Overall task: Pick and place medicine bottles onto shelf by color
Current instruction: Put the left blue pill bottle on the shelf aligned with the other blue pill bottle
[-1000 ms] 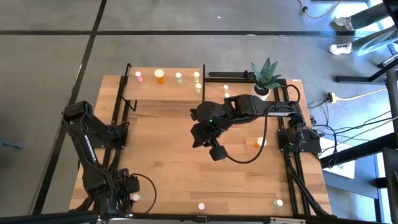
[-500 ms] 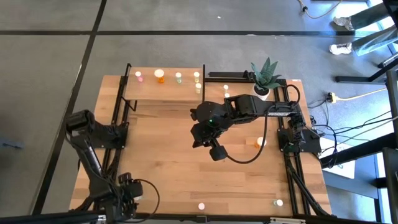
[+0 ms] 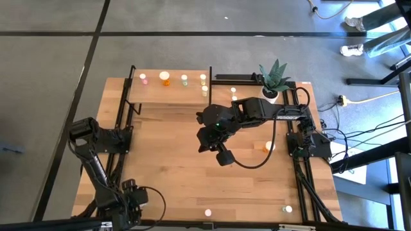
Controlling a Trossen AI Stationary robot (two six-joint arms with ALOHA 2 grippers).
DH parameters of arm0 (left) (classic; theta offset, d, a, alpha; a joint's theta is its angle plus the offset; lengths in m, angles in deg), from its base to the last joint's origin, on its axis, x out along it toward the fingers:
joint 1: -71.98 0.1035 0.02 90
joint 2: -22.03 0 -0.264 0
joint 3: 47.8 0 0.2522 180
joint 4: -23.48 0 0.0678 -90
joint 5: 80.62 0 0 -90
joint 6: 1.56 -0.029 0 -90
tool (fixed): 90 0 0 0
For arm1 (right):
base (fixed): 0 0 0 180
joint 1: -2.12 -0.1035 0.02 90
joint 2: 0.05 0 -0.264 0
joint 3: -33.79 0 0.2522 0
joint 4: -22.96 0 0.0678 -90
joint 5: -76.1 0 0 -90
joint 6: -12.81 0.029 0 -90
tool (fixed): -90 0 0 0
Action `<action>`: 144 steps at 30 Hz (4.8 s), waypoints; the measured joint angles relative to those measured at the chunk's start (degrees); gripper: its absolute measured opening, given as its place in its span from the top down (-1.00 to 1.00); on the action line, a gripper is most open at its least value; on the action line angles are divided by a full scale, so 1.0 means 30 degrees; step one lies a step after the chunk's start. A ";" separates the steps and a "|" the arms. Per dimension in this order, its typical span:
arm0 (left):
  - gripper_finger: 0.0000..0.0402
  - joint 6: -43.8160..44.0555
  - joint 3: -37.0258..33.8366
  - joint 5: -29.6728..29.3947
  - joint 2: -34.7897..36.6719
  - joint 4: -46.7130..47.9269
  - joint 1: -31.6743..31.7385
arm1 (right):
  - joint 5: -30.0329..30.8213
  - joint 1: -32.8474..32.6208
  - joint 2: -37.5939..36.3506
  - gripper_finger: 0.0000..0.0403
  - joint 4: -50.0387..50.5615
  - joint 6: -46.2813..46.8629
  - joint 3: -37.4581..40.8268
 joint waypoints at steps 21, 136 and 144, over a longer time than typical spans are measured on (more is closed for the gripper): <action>0.10 -0.0645 0.0004 -0.0864 0.0000 0.0172 0.0015 | 0.0000 0.0000 0.0007 0.93 -0.0032 -0.0004 0.0000; 0.56 -2.4518 -0.0011 0.3153 0.1749 -0.0334 2.3848 | 1.1832 0.0576 0.0015 0.93 -0.2744 0.4007 0.0000; 0.56 -2.4613 -0.0011 0.3000 0.1749 -0.0342 2.3735 | 1.1832 0.0568 0.0015 0.93 -0.2740 0.4007 0.0000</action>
